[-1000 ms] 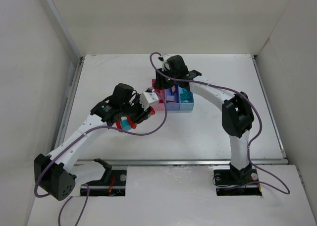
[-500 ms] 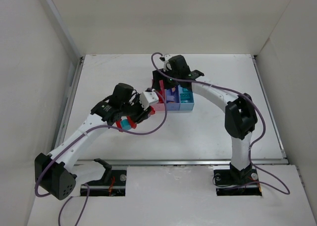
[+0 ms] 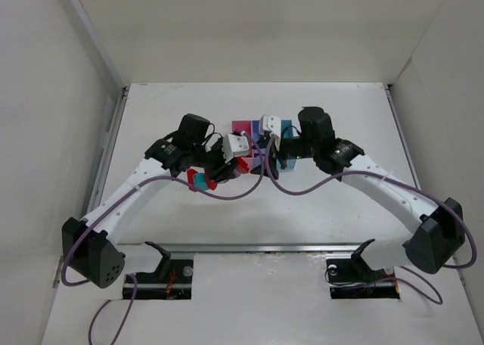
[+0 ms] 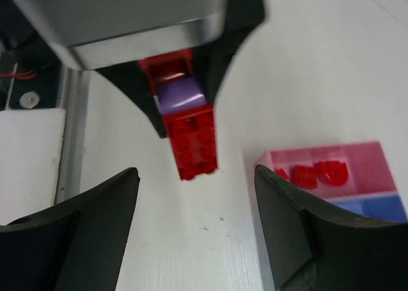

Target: Sort the legos into containers by color

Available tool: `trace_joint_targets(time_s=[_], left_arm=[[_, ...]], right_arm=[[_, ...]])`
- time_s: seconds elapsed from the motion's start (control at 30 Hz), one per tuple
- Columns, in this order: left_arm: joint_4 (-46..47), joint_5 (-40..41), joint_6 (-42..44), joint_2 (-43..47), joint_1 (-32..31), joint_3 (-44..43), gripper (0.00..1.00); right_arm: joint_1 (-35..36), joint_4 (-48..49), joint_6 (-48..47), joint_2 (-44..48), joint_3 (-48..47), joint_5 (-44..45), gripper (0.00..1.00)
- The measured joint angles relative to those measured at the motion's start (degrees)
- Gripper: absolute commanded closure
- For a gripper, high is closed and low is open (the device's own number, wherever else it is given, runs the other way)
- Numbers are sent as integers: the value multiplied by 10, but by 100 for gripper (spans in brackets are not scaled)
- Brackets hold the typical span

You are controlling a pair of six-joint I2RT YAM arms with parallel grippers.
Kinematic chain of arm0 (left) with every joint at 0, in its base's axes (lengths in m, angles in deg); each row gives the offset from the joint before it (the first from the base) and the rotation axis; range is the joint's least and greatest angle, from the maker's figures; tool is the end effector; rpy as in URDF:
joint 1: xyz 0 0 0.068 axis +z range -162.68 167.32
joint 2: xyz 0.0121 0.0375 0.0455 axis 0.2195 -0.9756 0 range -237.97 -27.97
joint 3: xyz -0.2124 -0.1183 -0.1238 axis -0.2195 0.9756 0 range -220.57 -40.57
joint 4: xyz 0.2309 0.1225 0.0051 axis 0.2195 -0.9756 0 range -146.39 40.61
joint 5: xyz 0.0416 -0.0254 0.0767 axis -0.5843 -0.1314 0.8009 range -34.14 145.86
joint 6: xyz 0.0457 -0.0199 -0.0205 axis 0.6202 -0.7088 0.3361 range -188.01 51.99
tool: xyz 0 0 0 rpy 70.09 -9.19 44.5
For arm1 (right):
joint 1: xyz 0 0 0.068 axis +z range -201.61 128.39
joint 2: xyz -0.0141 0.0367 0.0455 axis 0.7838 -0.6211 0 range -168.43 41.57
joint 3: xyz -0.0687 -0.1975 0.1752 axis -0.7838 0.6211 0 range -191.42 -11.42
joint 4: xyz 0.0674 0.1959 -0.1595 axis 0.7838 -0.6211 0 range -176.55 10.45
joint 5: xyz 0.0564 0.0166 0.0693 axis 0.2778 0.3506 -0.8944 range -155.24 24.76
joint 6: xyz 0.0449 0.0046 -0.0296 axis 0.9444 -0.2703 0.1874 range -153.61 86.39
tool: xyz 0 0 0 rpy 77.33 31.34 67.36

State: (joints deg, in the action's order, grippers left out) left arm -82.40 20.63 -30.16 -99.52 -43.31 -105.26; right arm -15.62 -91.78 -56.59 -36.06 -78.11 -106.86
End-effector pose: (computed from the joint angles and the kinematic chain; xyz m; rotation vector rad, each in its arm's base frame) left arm 0.2184 -0.1531 0.3282 1.4831 1.6081 -0.6218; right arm 0.2352 0.2000 0.3442 -1.3537 1.4232 0.8618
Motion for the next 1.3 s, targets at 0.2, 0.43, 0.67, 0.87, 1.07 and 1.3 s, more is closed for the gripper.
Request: trace_joint_targets(time_s=[0.2, 0.43, 0.67, 0.87, 1.07, 1.3], left_arm=[[-30, -47, 30, -19, 0, -34, 100], [-45, -68, 44, -19, -1, -46, 100], [-50, -67, 47, -19, 0, -50, 100], [-17, -59, 38, -15, -2, -33, 100], [-34, 2, 16, -1, -4, 17, 100], [-4, 73, -38, 1, -1, 25, 100]], right_arm=[[16, 3, -49, -35, 5, -50, 27], [16, 1, -58, -61, -16, -80, 52], [16, -6, -52, -70, -27, -105, 100], [-15, -5, -27, -72, -26, -127, 100], [-115, 23, 46, -74, -24, -104, 100], [-86, 99, 196, -160, -79, 7, 100]])
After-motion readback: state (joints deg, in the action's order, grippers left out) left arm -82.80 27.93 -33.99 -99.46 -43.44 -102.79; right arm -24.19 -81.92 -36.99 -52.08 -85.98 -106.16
